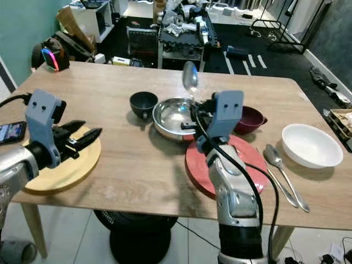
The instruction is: Setting the table
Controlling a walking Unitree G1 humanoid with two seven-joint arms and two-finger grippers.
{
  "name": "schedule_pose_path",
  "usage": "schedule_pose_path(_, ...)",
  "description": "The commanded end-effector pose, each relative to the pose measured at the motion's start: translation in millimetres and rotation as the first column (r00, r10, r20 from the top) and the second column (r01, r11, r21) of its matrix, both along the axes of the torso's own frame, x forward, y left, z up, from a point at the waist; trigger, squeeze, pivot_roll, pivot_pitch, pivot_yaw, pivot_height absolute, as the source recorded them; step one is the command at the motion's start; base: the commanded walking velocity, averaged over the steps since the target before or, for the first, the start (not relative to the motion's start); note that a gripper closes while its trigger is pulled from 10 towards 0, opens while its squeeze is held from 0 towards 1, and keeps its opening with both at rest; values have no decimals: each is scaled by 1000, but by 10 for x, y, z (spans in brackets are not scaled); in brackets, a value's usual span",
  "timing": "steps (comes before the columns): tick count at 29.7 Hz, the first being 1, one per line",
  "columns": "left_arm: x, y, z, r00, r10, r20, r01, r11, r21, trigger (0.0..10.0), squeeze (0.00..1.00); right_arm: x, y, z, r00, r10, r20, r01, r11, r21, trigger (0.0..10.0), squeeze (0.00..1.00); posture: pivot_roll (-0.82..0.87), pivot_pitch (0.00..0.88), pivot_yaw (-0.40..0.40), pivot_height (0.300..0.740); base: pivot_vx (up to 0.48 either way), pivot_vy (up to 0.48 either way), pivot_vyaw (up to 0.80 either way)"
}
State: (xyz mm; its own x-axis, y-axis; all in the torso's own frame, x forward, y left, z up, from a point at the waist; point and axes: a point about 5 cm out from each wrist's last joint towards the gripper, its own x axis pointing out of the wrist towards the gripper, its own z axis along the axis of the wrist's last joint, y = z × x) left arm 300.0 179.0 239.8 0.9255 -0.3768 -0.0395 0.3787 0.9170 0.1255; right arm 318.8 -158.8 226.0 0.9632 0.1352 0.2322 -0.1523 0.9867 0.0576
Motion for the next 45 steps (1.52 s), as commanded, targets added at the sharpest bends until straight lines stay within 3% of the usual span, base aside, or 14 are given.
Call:
schedule_pose_path(1, -2, 9, -12, 1000, 24, 17, -24, 1000, 19, 10000, 0, -47, -103, -74, 998, -60, -10, 59, 998, -16, 10000, 0, 52, 13, 62, 740, 0, 0, 0)
schedule_pose_path(5, -16, 21, -34, 998, 59, 26, -59, 998, 24, 10000, 0, -119, -318, -327, 982, -169, -82, 167, 986, -28, 10000, 0, 48, 12, 72, 740, 0, 0, 0)
schedule_pose_path(11, -2, 57, -43, 993, 120, 23, -120, 992, 47, 10000, 0, -153, -453, -399, 968, -229, -102, 225, 973, -44, 10000, 0, 46, 13, 76, 740, 0, 0, 0)
schedule_pose_path(12, 21, 136, -63, 977, 208, 53, -212, 972, 101, 10000, 0, -159, -525, -390, 962, -255, -95, 251, 966, -58, 10000, 0, 47, 11, 82, 740, 0, 0, 0)
schedule_pose_path(14, 22, 155, -69, 971, 229, 71, -236, 964, 121, 10000, 0, -159, -543, -385, 960, -263, -91, 259, 964, -59, 10000, 0, 47, 11, 82, 740, 0, 0, 0)
schedule_pose_path(16, 2, 138, -88, 975, 204, 86, -217, 960, 177, 10000, 0, -154, -554, -363, 960, -268, -81, 264, 963, -53, 10000, 0, 54, 16, 79, 740, 0, 0, 0)
schedule_pose_path(19, -25, 87, -92, 986, 144, 85, -158, 968, 194, 10000, 0, -146, -558, -357, 959, -272, -75, 269, 962, -49, 10000, 0, 55, 17, 76, 740, 0, 0, 0)
schedule_pose_path(20, -24, 49, -92, 988, 144, 56, -150, 981, 125, 10000, 0, -137, -552, -374, 958, -277, -73, 275, 960, -44, 10000, 0, 52, 18, 76, 740, 0, 0, 0)
schedule_pose_path(26, 56, 0, -147, 982, 188, 28, -188, 981, 38, 10000, 0, -126, -476, -483, 958, -273, -90, 273, 962, -10, 10000, 0, 38, 18, 80, 740, 0, 0, 0)
schedule_pose_path(36, 131, -58, -145, 983, 181, 40, -182, 983, 20, 10000, 0, -114, -485, -553, 951, -290, -108, 292, 956, 4, 10000, 0, 30, 15, 85, 740, 0, 0, 0)
schedule_pose_path(45, 159, -76, -136, 983, 177, 56, -179, 984, 19, 10000, 0, -98, -554, -594, 939, -318, -133, 326, 944, 47, 10000, 0, 27, 18, 84, 740, 0, 0, -800)
